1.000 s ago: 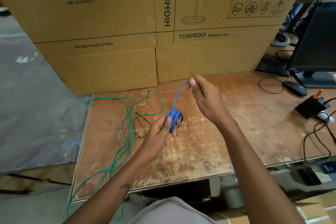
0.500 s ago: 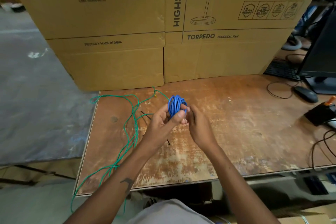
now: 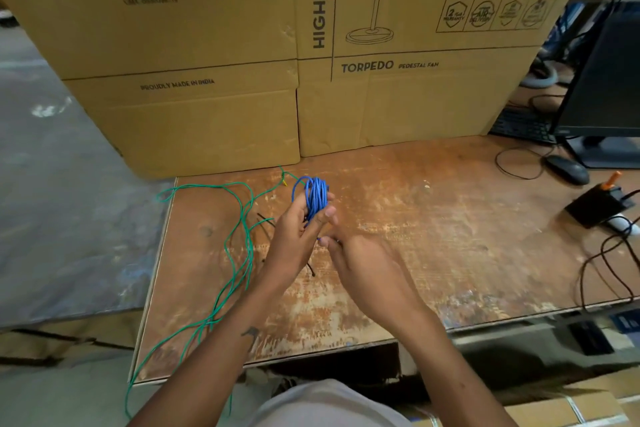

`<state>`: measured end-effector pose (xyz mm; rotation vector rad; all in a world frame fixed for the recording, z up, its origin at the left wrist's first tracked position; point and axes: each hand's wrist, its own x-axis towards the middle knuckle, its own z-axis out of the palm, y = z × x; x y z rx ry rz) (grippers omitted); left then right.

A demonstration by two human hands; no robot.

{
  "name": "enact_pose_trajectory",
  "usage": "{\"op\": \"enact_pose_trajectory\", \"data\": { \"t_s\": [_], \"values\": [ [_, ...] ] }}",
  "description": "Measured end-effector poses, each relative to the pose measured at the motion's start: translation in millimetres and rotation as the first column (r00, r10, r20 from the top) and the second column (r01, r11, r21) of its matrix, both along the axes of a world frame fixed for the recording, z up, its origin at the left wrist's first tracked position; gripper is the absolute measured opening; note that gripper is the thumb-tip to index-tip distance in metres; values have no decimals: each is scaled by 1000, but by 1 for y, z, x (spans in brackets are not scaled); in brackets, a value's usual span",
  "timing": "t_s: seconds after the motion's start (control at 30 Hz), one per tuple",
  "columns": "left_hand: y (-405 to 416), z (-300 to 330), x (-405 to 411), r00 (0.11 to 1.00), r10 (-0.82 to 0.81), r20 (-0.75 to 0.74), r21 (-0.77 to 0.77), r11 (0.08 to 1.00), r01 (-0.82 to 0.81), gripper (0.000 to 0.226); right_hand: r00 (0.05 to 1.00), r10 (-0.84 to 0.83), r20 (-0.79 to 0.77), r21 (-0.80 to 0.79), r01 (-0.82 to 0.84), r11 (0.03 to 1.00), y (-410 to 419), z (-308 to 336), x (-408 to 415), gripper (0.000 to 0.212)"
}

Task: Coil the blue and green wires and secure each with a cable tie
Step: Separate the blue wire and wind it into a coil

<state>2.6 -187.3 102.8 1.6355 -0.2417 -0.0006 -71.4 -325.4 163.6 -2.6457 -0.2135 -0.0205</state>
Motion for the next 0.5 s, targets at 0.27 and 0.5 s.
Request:
{"op": "enact_pose_trajectory", "data": {
  "t_s": [0.27, 0.5],
  "values": [
    [4, 7, -27, 955, -263, -139, -13, 965, 264, 55, 984, -110, 140, 122, 93, 988, -34, 3, 27, 23],
    [15, 17, -22, 865, -473, -169, 10, 876, 482, 7, 997, -7, 73, 580, -37, 814, -50, -13, 41, 21]
  ]
}}
